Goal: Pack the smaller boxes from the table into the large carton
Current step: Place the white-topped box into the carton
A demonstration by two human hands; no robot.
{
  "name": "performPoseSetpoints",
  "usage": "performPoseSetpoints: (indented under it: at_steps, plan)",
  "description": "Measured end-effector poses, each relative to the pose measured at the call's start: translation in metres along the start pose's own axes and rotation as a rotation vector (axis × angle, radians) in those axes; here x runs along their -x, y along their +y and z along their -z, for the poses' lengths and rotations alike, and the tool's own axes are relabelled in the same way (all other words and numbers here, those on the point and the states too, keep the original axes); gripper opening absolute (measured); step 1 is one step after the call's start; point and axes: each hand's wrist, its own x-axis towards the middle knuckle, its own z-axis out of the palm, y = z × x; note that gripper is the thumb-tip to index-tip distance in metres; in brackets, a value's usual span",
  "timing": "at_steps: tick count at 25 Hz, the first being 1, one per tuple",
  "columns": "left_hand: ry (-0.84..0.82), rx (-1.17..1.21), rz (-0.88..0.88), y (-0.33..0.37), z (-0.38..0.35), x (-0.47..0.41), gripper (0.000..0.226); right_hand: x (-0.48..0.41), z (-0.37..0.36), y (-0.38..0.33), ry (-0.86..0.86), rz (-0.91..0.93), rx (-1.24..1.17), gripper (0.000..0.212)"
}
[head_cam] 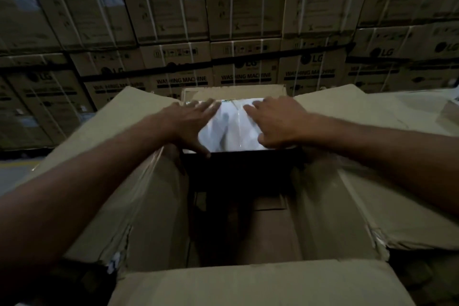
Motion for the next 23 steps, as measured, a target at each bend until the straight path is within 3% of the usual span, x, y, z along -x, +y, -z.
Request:
performPoseSetpoints:
  at_steps: [3, 5, 7, 9, 11, 13, 14, 16, 19, 21, 23]
  plan:
    - [-0.07, 0.011, 0.039, -0.007, 0.003, -0.001, 0.156, 0.0, 0.012, 0.014, -0.065, 0.033, -0.051, 0.127]
    - [-0.072, -0.065, 0.009, 0.006, -0.011, -0.005, 0.155, 0.003, 0.003, 0.0, -0.121, 0.043, 0.011, 0.133]
    - [-0.08, -0.136, -0.006, 0.017, -0.024, -0.007, 0.145, 0.006, -0.01, -0.018, -0.137, 0.082, 0.111, 0.116]
    - [-0.052, -0.098, -0.003, 0.017, -0.014, -0.008, 0.123, 0.004, -0.004, -0.016, -0.035, 0.084, 0.072, 0.075]
    - [0.054, 0.001, 0.008, 0.004, 0.016, -0.007, 0.085, 0.002, 0.02, 0.002, 0.124, 0.008, -0.072, 0.03]
    - [0.198, 0.058, 0.082, -0.013, 0.051, -0.006, 0.049, -0.002, 0.035, 0.023, 0.306, -0.061, -0.076, 0.017]
    - [0.309, 0.074, 0.135, -0.021, 0.06, -0.007, 0.044, -0.006, 0.037, 0.034, 0.424, -0.083, -0.061, 0.02]
    - [0.548, 0.133, 0.237, -0.034, 0.06, -0.015, 0.067, -0.018, 0.032, 0.053, 0.579, -0.164, -0.013, 0.044]
    - [0.713, 0.16, 0.319, -0.044, 0.041, -0.039, 0.108, -0.036, 0.005, 0.073, 0.503, -0.308, 0.04, 0.088]
    - [0.681, 0.158, 0.395, -0.049, 0.018, -0.057, 0.111, -0.043, -0.023, 0.078, 0.4, -0.387, 0.009, 0.091]
    - [0.471, 0.226, 0.404, -0.053, -0.014, -0.073, 0.084, -0.049, -0.047, 0.08, 0.218, -0.456, -0.063, 0.068]
